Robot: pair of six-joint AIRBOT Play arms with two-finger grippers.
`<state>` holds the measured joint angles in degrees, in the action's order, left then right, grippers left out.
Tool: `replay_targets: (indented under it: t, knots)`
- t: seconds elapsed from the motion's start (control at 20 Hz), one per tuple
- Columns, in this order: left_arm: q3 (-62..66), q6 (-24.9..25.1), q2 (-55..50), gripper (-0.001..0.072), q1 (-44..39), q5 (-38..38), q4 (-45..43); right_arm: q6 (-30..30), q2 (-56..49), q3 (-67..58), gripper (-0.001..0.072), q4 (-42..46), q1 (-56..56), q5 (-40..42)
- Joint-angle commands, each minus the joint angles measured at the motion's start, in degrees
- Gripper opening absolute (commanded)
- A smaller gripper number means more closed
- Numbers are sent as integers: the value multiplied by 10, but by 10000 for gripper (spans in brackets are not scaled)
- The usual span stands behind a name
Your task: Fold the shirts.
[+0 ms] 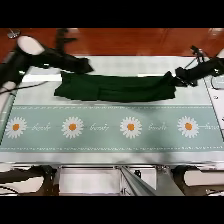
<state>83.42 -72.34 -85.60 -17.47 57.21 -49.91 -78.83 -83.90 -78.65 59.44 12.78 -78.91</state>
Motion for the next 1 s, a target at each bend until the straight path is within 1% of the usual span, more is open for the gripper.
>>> replay_targets:
  t: [0.0, 0.1, 0.15, 0.35, 0.5, 0.65, 0.75, 0.8, 0.95]
  knots:
    - [-1, -28, -51, 19, -127, -109, -7, 15, 210, 172, 33, 16, 4, 42]
    - [7, -50, -106, 19, -188, -147, -7, -5, 313, 234, 33, 16, 4, 32]
    - [23, -73, -139, 19, -211, -148, -7, -18, 356, 253, 33, 15, 4, 21]
    - [90, -162, -246, 19, -275, -145, -6, -52, 449, 266, 33, 15, 3, -16]
    - [125, -169, -284, 19, -324, -133, 31, -61, 462, 266, 34, -7, 3, -20]
    - [150, -164, -294, 20, -364, -86, 38, -61, 461, 264, 34, -29, 3, -3]
    - [171, -148, -288, 20, -351, -59, 37, -61, 461, 254, 34, -35, 3, -8]
    - [187, -147, -282, 20, -327, -39, 33, -61, 461, 248, 34, -36, 3, -12]
    - [205, -148, -236, 20, -223, 13, -3, -74, 449, 228, 34, -37, -31, -8]
